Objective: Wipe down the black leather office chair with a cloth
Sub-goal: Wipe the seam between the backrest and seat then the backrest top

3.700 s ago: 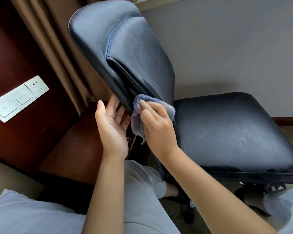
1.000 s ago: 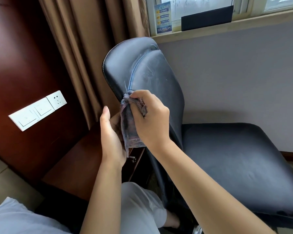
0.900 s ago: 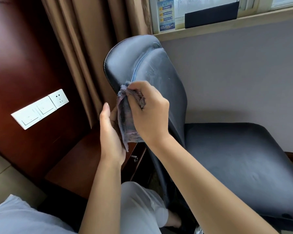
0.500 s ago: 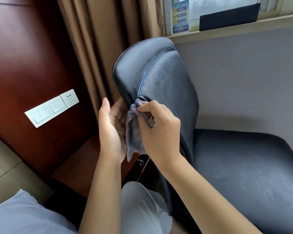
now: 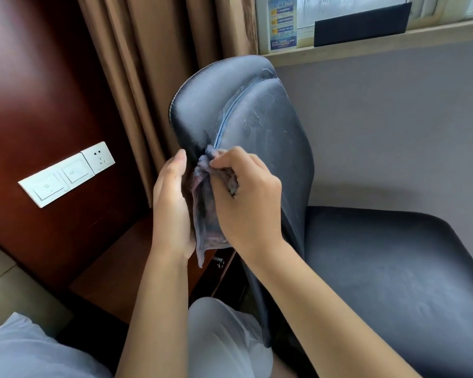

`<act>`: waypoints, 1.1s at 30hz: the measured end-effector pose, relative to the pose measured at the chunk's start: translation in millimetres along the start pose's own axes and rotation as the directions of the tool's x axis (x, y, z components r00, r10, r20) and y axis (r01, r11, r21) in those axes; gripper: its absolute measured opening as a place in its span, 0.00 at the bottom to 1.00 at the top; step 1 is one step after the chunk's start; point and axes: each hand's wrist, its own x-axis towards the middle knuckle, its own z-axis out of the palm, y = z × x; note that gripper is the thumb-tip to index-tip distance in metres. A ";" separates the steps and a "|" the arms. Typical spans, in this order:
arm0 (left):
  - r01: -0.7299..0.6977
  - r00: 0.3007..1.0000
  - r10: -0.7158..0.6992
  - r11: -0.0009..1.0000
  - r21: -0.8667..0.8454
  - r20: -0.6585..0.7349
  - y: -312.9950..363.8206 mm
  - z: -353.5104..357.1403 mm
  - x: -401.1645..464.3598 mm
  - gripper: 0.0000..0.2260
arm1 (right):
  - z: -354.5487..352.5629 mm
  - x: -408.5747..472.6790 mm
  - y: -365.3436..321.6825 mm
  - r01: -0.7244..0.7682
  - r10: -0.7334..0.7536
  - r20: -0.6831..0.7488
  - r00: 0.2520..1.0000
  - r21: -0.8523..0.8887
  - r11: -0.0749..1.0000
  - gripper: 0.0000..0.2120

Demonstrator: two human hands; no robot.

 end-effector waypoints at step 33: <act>-0.337 0.879 0.473 0.709 0.619 -0.063 -6.4 0.0 24.9 0.16 | -27.7 -20.4 41.5 -0.100 0.103 0.078 0.992 -0.049 0.994 0.09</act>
